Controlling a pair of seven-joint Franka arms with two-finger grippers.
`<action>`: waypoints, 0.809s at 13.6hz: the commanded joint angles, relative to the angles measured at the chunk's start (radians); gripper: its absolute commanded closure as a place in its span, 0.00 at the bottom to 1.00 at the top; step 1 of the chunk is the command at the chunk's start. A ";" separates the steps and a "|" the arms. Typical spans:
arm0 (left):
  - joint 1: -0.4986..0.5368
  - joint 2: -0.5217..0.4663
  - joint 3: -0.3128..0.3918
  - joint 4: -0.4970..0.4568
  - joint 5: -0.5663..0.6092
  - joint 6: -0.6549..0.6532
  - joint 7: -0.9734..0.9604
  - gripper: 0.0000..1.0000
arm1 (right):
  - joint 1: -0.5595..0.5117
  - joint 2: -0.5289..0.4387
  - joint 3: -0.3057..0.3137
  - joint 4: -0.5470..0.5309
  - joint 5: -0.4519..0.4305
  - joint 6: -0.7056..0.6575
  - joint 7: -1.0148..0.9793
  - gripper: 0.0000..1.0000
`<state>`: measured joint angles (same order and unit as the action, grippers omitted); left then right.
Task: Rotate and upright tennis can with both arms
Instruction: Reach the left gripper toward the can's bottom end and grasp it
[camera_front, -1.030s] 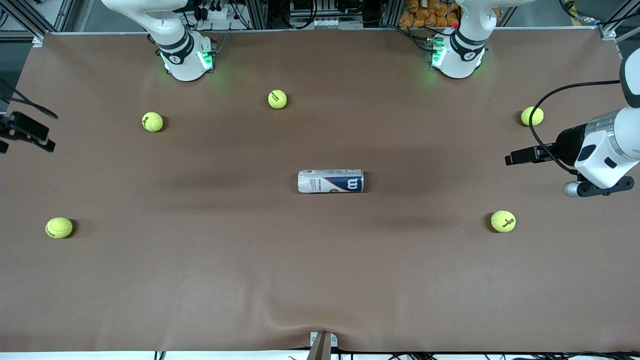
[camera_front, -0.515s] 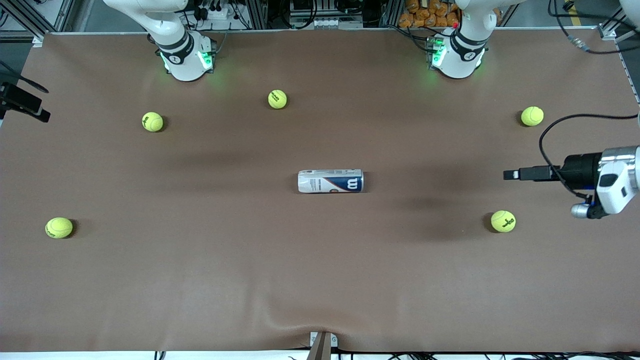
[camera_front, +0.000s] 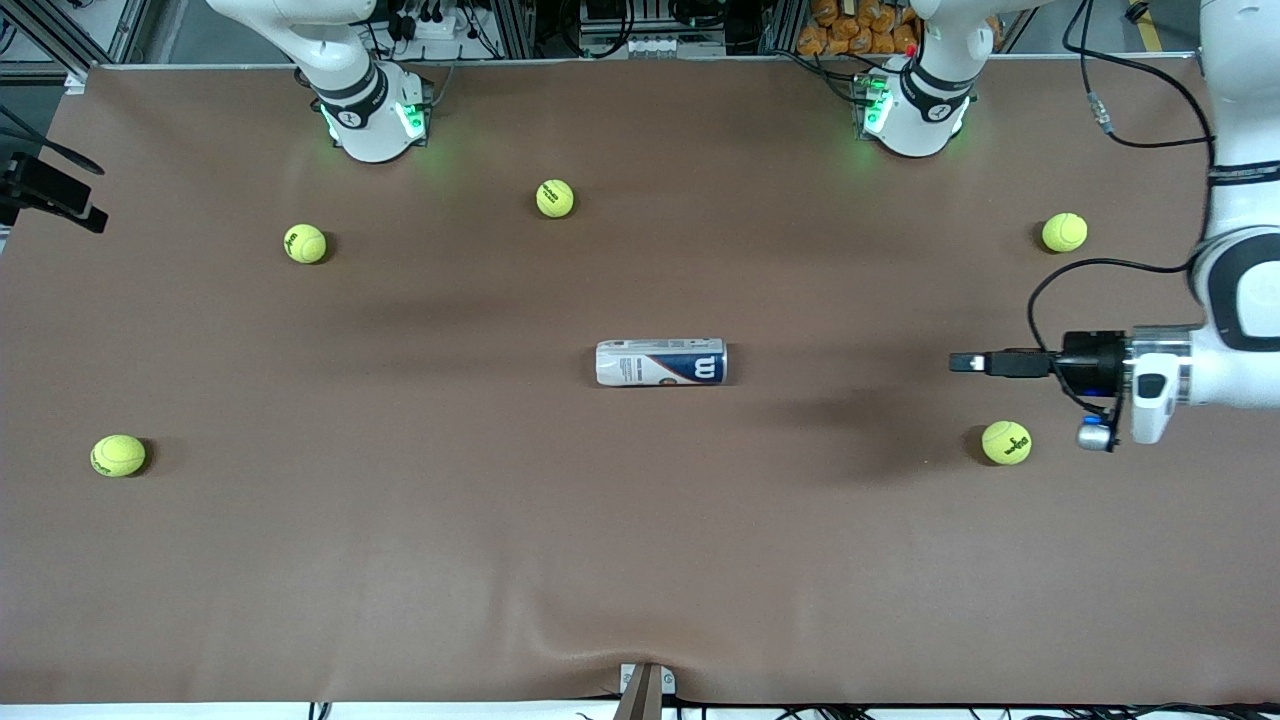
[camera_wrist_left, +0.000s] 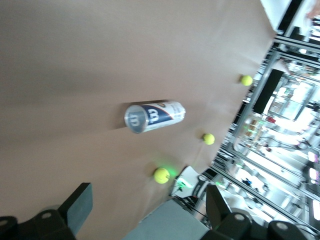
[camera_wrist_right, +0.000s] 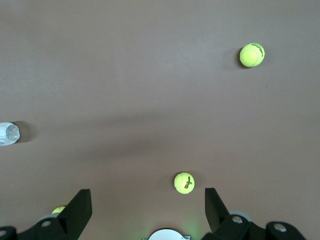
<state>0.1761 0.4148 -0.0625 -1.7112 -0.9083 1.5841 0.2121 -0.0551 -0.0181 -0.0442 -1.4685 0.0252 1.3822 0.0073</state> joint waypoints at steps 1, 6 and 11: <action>-0.021 -0.025 -0.022 -0.117 -0.052 0.091 0.111 0.00 | -0.025 -0.019 0.020 -0.032 -0.011 0.015 -0.017 0.00; -0.024 -0.004 -0.120 -0.211 -0.122 0.232 0.211 0.00 | -0.026 -0.013 0.020 -0.027 -0.014 0.006 -0.018 0.00; -0.033 0.110 -0.201 -0.232 -0.240 0.339 0.351 0.00 | -0.019 -0.013 0.020 -0.027 -0.014 0.006 -0.018 0.00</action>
<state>0.1453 0.4840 -0.2377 -1.9369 -1.0960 1.8857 0.5040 -0.0572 -0.0181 -0.0424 -1.4852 0.0190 1.3876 0.0009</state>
